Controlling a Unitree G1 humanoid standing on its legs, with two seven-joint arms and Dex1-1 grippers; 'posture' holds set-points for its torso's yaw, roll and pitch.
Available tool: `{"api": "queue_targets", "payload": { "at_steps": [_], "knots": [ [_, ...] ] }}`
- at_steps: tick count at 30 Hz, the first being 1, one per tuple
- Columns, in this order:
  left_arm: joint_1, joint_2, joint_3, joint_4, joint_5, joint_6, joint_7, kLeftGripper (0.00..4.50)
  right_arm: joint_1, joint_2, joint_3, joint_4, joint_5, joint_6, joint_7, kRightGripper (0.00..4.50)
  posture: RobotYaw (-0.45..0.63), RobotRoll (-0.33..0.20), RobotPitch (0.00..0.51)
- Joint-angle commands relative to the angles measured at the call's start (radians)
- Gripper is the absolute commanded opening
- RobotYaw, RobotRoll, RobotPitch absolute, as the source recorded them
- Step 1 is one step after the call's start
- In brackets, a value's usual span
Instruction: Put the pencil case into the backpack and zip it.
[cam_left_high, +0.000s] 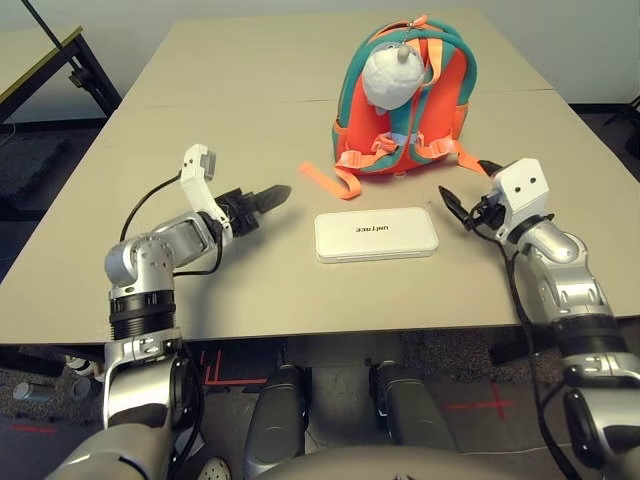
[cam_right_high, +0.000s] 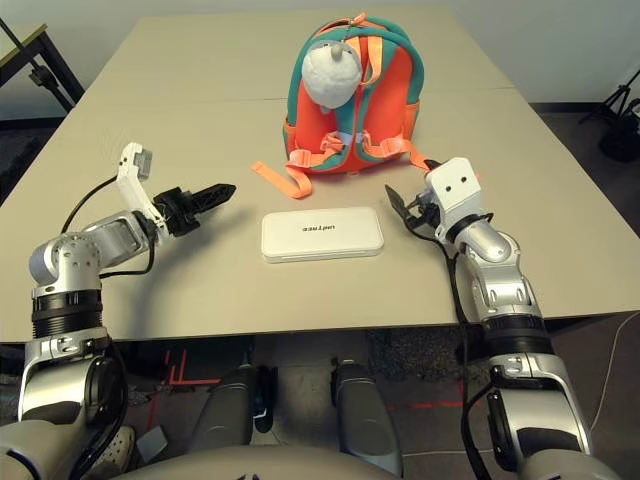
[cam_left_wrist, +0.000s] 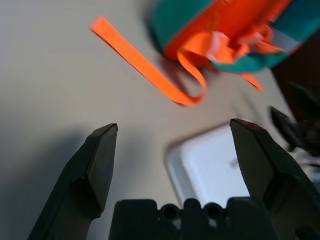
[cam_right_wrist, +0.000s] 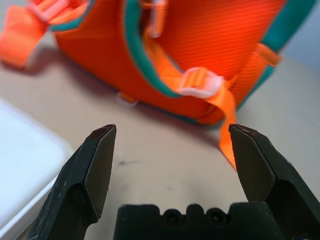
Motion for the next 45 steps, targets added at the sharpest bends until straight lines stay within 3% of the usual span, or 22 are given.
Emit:
{"api": "queue_targets", "payload": {
  "at_steps": [1, 28, 32, 41, 45],
  "knots": [
    [0.000, -0.013, 0.011, 0.019, -0.048, 0.113, 0.006, 4.50, 0.022, -0.009, 0.024, -0.024, -0.024, 0.002, 0.011, 4.45, -0.06, 0.000, 0.106],
    [-0.059, -0.028, -0.072, 0.247, 0.008, 0.224, -0.093, 4.50, 0.109, -0.068, 0.061, -0.101, -0.100, 0.057, 0.063, 4.45, -0.11, 0.000, 0.100],
    [-0.067, -0.028, -0.079, 0.258, 0.018, 0.218, -0.101, 4.50, 0.114, -0.075, 0.065, -0.108, -0.103, 0.067, 0.070, 3.57, -0.11, 0.000, 0.100],
    [-0.069, -0.036, -0.078, 0.262, 0.036, 0.211, -0.104, 4.50, 0.119, -0.097, 0.097, -0.132, -0.112, 0.108, 0.121, 0.08, -0.11, 0.000, 0.102],
    [-0.064, -0.043, -0.076, 0.256, 0.040, 0.211, -0.105, 4.50, 0.119, -0.096, 0.117, -0.140, -0.116, 0.116, 0.150, 0.03, -0.10, 0.000, 0.102]
  ]
}}
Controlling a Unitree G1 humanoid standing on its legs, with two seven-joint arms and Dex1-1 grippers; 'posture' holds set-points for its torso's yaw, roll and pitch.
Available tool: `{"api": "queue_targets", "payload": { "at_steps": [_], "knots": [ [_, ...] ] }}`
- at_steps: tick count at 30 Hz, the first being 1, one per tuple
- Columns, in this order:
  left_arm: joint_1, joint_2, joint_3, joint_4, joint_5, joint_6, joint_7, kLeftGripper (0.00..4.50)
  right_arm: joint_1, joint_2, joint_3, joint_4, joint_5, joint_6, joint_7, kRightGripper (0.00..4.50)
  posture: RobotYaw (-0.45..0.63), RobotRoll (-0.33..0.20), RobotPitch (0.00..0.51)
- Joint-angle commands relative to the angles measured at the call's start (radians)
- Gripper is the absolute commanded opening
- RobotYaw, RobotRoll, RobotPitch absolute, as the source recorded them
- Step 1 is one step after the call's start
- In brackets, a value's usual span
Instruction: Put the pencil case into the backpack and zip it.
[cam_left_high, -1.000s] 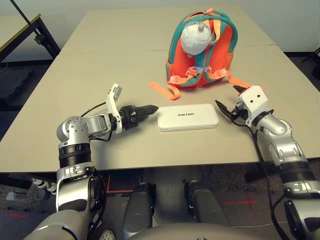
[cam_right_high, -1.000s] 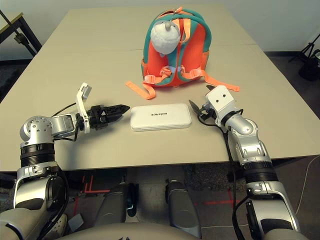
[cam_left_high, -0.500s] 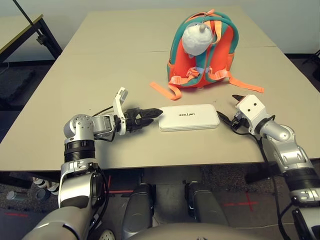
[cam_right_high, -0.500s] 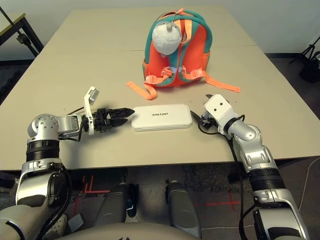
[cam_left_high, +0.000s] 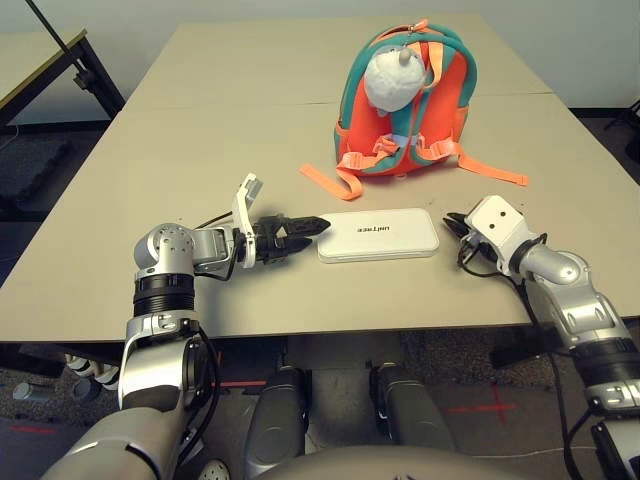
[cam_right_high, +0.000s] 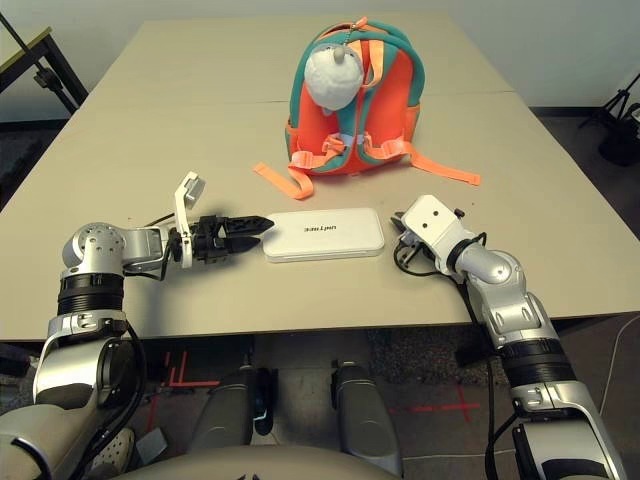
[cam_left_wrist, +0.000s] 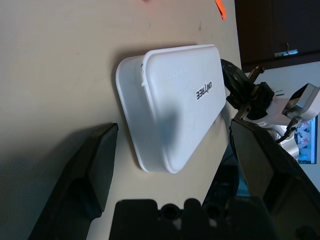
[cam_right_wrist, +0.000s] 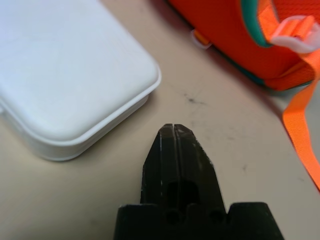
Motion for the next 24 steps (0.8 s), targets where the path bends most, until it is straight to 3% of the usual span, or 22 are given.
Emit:
{"api": "queue_targets", "payload": {
  "at_steps": [1, 17, 24],
  "knots": [
    [0.012, -0.009, -0.014, 0.006, 0.023, 0.005, 0.004, 4.50, 0.007, -0.008, 0.034, -0.027, -0.007, 0.011, 0.032, 0.03, -0.10, 0.000, 0.102],
    [0.016, -0.053, -0.011, -0.017, 0.029, 0.011, 0.028, 4.50, 0.003, 0.089, 0.103, -0.185, 0.053, 0.119, 0.113, 0.03, -0.10, 0.000, 0.108],
    [0.020, -0.053, -0.012, -0.021, 0.033, -0.002, 0.025, 4.50, -0.003, 0.089, 0.101, -0.179, 0.039, 0.116, 0.110, 0.03, -0.10, 0.000, 0.109]
  ]
}}
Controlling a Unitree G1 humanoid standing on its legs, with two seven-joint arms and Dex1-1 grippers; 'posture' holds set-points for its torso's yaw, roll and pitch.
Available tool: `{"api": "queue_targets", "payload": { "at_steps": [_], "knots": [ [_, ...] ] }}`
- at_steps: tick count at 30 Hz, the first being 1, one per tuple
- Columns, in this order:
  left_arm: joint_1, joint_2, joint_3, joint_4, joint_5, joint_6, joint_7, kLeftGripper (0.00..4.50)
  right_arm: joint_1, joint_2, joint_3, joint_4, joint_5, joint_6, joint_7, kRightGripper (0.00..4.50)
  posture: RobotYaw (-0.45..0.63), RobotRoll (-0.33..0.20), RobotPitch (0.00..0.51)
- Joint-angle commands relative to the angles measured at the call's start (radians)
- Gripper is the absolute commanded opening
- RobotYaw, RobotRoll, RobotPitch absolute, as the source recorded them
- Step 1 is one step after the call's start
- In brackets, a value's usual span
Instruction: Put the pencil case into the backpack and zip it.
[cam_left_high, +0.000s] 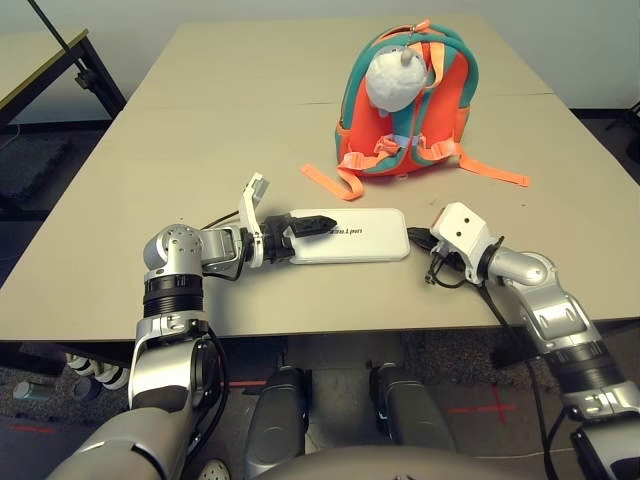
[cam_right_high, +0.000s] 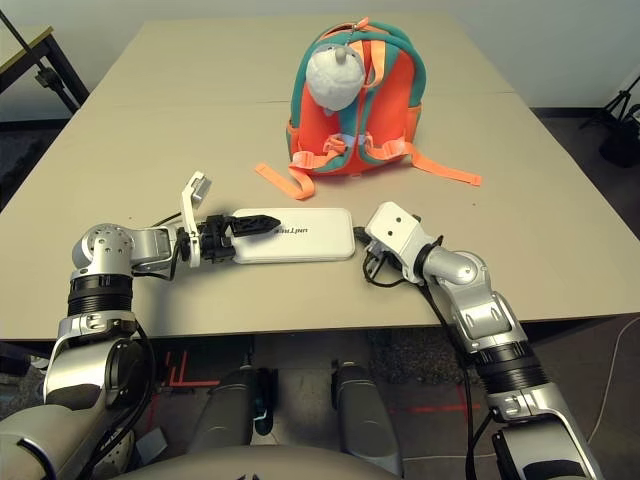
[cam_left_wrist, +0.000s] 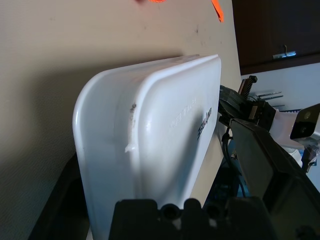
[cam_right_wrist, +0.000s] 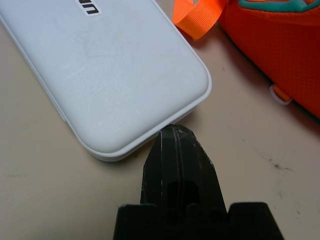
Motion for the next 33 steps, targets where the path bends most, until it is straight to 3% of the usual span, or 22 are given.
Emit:
{"api": "queue_targets", "payload": {
  "at_steps": [1, 2, 6, 8, 11, 20, 29, 33],
  "knots": [
    [0.019, -0.011, -0.015, -0.003, 0.020, 0.003, 0.005, 4.50, -0.009, -0.003, 0.018, -0.011, 0.001, -0.012, 0.007, 0.03, -0.10, 0.000, 0.109],
    [0.019, -0.011, -0.012, -0.003, 0.020, -0.001, 0.006, 4.50, -0.011, -0.005, 0.017, -0.006, -0.002, -0.016, 0.005, 0.03, -0.09, 0.000, 0.109],
    [0.018, -0.010, 0.001, -0.004, 0.024, -0.023, 0.011, 3.69, -0.022, -0.005, 0.014, 0.016, -0.013, -0.027, -0.008, 0.00, -0.09, 0.000, 0.110],
    [0.021, -0.005, 0.002, -0.017, 0.024, -0.037, 0.006, 3.69, -0.028, -0.005, 0.015, 0.031, -0.022, -0.034, -0.019, 0.00, -0.09, 0.000, 0.111],
    [0.026, 0.010, -0.003, -0.047, 0.019, -0.056, -0.013, 3.26, -0.034, -0.006, 0.015, 0.049, -0.031, -0.040, -0.031, 0.94, -0.09, 0.000, 0.111],
    [-0.002, 0.027, 0.023, -0.081, 0.019, -0.187, -0.024, 3.25, -0.060, -0.012, 0.007, 0.118, -0.057, -0.071, -0.075, 4.41, -0.08, 0.000, 0.105],
    [-0.019, 0.054, 0.036, -0.077, 0.050, -0.307, 0.001, 3.25, -0.078, -0.014, 0.001, 0.172, -0.068, -0.100, -0.102, 4.50, -0.07, 0.000, 0.099],
    [-0.030, 0.078, 0.078, -0.048, 0.082, -0.412, 0.037, 3.25, -0.089, 0.040, -0.064, 0.163, 0.008, -0.021, -0.148, 4.50, -0.07, 0.000, 0.101]
  ]
}}
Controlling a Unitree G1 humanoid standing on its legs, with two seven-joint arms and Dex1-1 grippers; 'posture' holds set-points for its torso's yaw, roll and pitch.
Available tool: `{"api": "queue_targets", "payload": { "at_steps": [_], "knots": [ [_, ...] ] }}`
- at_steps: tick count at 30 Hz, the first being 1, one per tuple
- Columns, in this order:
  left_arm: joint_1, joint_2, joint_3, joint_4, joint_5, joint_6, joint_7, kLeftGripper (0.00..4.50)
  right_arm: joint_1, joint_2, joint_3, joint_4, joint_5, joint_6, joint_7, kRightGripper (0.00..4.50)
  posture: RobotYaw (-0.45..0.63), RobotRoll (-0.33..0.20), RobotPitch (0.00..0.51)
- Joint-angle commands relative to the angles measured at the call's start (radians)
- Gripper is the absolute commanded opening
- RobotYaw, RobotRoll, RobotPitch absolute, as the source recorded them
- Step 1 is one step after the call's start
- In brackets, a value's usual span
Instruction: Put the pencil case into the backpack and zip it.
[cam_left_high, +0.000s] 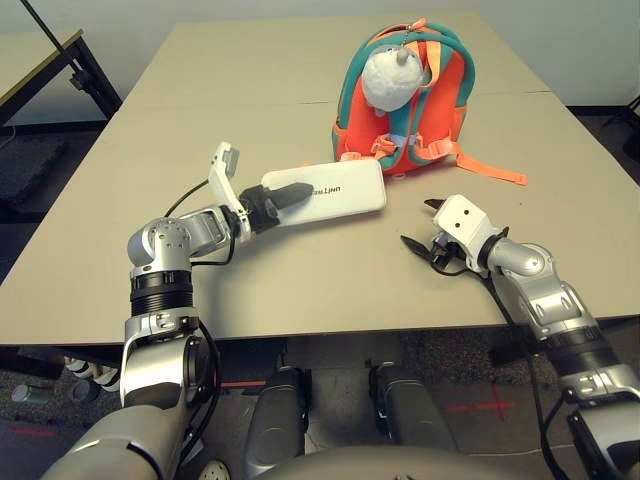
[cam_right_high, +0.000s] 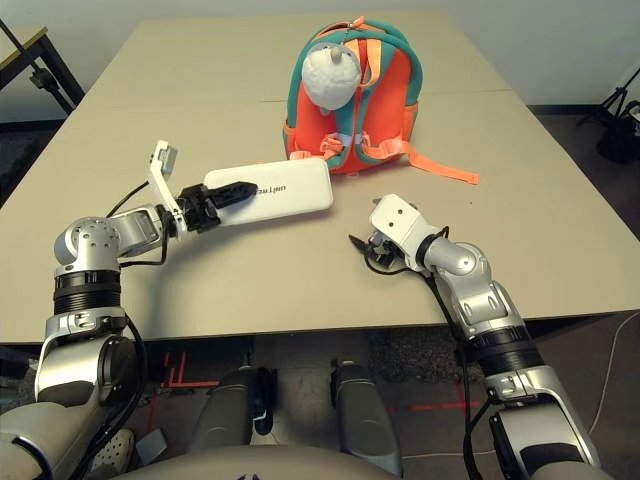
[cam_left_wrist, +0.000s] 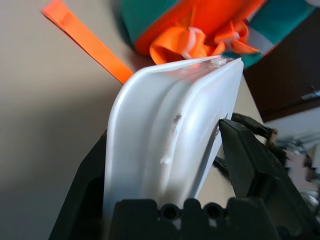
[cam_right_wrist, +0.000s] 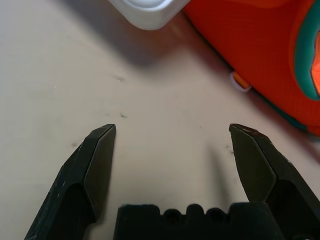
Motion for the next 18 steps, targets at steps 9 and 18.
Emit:
{"api": "queue_targets", "payload": {
  "at_steps": [9, 18],
  "knots": [
    [-0.057, 0.069, 0.123, -0.005, 0.038, -0.264, 0.064, 3.25, -0.096, 0.194, -0.264, -0.091, 0.345, 0.381, -0.153, 4.50, -0.06, 0.000, 0.108],
    [-0.069, 0.078, 0.147, 0.009, 0.063, -0.368, 0.102, 3.24, -0.214, 0.232, -0.311, -0.105, 0.449, 0.467, -0.218, 4.50, -0.06, 0.000, 0.111]
  ]
}}
